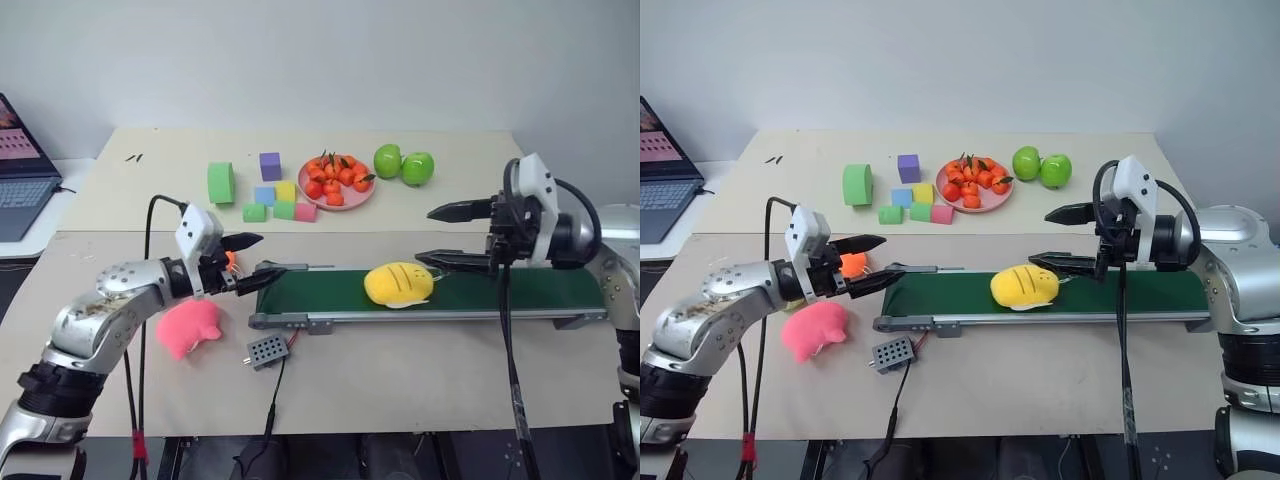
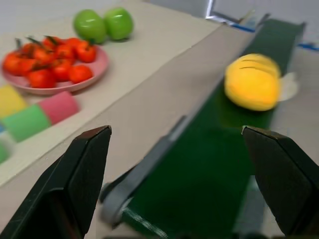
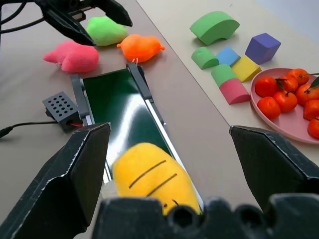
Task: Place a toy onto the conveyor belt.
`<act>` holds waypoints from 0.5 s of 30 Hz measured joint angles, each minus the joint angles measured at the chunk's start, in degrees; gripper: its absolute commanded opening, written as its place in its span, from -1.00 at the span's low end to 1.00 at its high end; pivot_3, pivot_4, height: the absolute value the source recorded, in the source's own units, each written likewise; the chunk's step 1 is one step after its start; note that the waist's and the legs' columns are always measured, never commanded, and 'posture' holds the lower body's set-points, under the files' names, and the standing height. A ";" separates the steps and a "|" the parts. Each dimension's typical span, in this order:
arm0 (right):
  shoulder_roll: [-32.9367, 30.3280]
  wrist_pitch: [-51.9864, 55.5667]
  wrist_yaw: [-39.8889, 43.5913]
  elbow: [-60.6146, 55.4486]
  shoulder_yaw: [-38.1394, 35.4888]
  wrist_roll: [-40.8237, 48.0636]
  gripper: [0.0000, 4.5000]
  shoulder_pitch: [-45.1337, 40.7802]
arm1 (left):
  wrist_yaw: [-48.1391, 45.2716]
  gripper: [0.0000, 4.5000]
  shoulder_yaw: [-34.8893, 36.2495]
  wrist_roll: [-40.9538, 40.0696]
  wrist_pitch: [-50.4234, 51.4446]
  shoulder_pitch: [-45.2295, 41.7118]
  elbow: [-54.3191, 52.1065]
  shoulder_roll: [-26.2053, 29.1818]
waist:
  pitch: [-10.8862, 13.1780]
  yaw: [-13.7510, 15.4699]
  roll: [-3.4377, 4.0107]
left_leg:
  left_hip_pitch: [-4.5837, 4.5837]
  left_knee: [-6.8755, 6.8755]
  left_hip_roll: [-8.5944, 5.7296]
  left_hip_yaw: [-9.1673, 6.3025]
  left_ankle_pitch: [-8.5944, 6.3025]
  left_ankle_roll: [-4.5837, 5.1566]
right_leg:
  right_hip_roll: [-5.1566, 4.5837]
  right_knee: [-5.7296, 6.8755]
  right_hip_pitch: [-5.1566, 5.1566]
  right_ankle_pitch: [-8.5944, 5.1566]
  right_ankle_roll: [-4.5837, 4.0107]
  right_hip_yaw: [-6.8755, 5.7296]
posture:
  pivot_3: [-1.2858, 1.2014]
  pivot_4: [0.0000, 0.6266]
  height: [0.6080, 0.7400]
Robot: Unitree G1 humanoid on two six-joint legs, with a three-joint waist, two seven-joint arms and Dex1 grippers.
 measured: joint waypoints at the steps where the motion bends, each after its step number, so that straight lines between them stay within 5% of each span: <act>1: 0.00 0.00 0.05 -0.01 0.00 0.16 1.00 0.00 | -0.95 0.99 0.29 -0.04 1.03 -1.55 -0.72 0.40 | 0.00 0.06 0.00 | 0.01 0.03 0.00 0.00 0.01 -0.01 | 0.00 0.00 0.02 0.00 0.00 0.01 | 0.03 -0.52 0.97; 15: 0.32 0.52 -0.85 -0.66 -1.64 3.01 1.00 -0.02 | -7.97 0.99 1.77 2.01 9.18 -8.43 -1.06 1.89 | 0.00 0.23 -0.01 | 0.20 0.10 0.00 0.05 0.03 -0.02 | 0.02 -0.01 0.15 0.00 -0.01 0.10 | 0.03 -0.52 0.97</act>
